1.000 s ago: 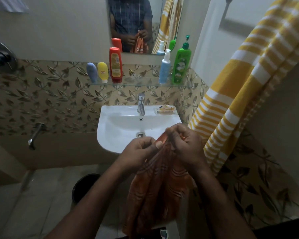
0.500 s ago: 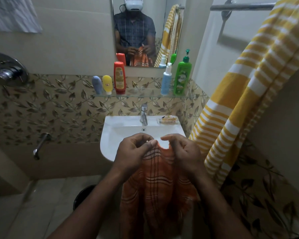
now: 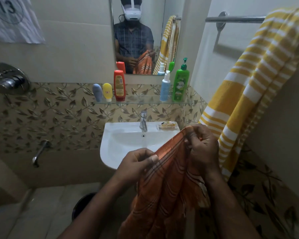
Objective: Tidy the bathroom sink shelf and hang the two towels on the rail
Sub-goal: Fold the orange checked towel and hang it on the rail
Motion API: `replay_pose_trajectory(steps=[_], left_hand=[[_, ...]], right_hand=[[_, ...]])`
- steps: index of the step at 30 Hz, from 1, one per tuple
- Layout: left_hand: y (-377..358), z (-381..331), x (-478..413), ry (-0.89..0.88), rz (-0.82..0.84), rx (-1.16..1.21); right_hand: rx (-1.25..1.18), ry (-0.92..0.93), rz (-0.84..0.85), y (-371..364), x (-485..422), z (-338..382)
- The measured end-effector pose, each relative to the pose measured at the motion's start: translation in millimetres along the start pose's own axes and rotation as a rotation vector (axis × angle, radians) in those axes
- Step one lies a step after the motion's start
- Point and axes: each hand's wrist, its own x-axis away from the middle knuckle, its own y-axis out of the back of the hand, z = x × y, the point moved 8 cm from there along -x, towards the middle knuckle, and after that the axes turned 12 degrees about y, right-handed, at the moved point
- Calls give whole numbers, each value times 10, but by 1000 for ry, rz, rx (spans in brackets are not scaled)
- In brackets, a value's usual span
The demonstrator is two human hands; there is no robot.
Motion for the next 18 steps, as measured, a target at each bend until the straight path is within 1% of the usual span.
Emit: replay_pose_trajectory(steps=[2,4,8,11,12,14,16,18], left_hand=[[122,-11,-13,-33,-103,39],[194,-33,-27,-68,-167,32],[234,-48,5,-115,-216,-3],[203,-13,24,-124,-196,-34],[197,2,21,-120,-191,-17],[182,28,26,-103,-160,79],[130,73,36,-54,-59,127],[40,198,44,0,67,54]], right_hand=[[-97,-62,42,-53,28,-101],[-130,-125,135,-196,148,-182],[-26,-109,363,-555,495,-118],[159,-41,550,-757,658,-17],[203,-17,557,-777,661,-11],[193,31,498,-735,619,17],[103,25,388,-652,552,28],[-26,-49,260,-534,467,-22]])
